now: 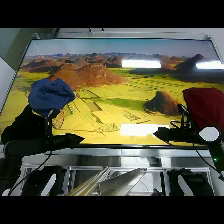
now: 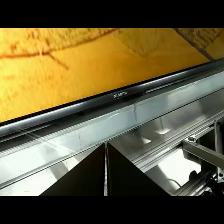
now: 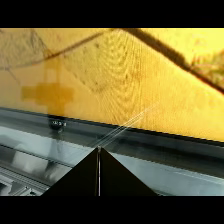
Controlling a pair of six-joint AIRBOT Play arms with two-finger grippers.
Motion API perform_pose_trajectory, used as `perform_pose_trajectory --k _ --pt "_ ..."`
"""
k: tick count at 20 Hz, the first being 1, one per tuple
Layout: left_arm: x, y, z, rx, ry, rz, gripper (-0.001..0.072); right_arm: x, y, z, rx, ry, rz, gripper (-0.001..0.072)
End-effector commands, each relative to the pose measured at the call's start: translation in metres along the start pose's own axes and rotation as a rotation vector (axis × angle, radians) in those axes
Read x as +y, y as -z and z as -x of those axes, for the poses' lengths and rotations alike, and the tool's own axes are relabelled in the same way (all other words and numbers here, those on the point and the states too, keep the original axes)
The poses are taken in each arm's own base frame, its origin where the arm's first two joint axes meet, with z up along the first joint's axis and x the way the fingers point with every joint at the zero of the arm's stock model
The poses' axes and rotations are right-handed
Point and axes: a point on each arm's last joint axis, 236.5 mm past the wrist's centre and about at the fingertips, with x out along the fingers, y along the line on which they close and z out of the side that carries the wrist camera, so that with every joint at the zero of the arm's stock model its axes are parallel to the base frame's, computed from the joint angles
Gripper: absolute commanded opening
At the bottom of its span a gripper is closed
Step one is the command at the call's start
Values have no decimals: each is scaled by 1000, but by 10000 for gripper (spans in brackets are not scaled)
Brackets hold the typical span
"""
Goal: Fold the shirts.
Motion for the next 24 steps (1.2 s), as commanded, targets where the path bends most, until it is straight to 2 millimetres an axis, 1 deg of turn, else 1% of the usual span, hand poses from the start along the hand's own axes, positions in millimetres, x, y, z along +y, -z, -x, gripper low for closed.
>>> perform_pose_trajectory --k 1,3,4,5,6,7,8,10,12,13,14,16,17,18,19,20,21,24 --pt "-1 0 2 -8 1 -6 16 0 0 0 0 1 0 19" --pt "-1 -2 3 -13 -2 -11 16 0 0 0 0 0 0 19" --pt "1 -7 7 -26 -29 -31 17 0 0 0 1 0 0 19" --pt "8 -17 16 -54 -87 -54 29 0 0 0 1 0 0 19" --pt "19 -32 32 -103 -167 -62 450 0 0 0 1 0 0 19" --pt "30 -51 51 -167 -250 -29 700 0 0 0 1 0 0 19" --pt "42 -67 70 -214 -327 -26 702 0 0 0 1 0 0 19" --pt "75 -102 115 -291 -522 -23 702 0 0 0 1 0 0 19" --pt "116 -131 164 -335 -714 41 702 0 0 0 1 0 0 19" --pt "136 -142 183 -346 -773 98 702 0 0 0 1 0 0 19" --pt "158 -152 198 -350 -804 175 702 0 0 0 1 1 0 19" --pt "203 -166 216 -341 -831 315 702 0 0 0 1 0 0 19" --pt "227 -169 219 -319 -841 374 702 0 0 0 1 0 0 19" --pt "248 -172 218 -292 -843 417 702 0 0 0 1 0 0 19" --pt "268 -177 211 -252 -840 432 702 0 0 0 1 0 0 19" --pt "285 -182 199 -212 -832 424 702 0 0 0 1 0 0 19" --pt "300 -192 180 -179 -811 405 702 0 0 0 1 0 0 19" --pt "325 -231 113 -142 -704 345 702 0 -1 0 -4 1 -1 19"
